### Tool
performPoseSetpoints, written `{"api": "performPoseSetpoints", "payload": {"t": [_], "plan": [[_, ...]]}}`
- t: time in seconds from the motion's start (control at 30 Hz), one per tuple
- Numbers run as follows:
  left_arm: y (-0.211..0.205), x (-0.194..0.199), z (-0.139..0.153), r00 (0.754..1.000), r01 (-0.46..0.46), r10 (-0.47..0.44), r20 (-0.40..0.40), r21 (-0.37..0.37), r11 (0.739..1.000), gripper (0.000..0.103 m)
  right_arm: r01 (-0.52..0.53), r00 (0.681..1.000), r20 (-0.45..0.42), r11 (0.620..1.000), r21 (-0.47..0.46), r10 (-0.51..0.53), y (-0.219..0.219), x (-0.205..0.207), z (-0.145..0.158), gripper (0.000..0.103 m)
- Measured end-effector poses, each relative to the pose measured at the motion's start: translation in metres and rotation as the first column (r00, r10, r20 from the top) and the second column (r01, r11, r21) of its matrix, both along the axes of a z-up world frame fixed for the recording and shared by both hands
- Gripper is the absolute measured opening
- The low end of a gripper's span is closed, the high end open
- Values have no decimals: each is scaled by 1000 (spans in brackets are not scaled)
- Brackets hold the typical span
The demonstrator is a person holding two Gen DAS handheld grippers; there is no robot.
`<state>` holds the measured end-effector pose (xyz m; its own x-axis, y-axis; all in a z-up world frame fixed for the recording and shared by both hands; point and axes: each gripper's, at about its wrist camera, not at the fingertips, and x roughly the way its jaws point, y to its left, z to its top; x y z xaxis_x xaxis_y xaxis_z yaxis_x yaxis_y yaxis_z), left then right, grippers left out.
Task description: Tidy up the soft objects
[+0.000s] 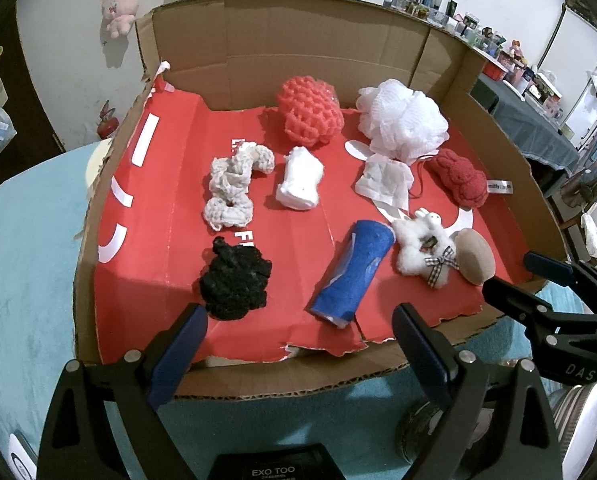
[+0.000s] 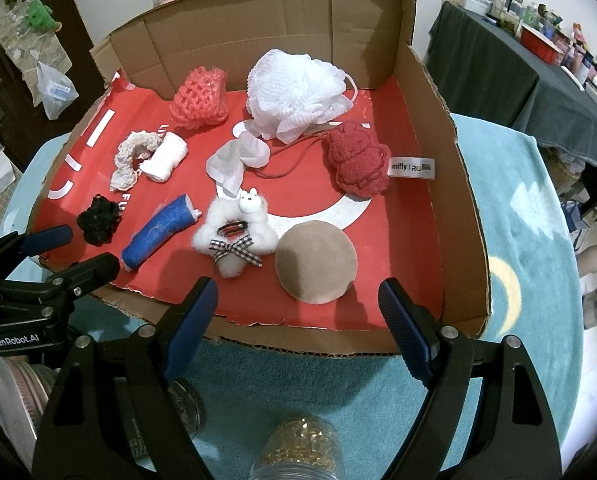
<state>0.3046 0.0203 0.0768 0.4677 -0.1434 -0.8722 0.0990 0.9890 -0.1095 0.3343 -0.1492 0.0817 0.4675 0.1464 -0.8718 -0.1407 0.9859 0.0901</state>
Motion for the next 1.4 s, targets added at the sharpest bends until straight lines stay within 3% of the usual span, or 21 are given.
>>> {"api": "performPoseSetpoints", "payload": {"t": [1.4], "plan": [[-2, -3, 1, 1000, 0, 0, 18, 7, 1000, 95, 1, 1000, 10, 1000, 2, -1, 1, 1, 3, 82]]}}
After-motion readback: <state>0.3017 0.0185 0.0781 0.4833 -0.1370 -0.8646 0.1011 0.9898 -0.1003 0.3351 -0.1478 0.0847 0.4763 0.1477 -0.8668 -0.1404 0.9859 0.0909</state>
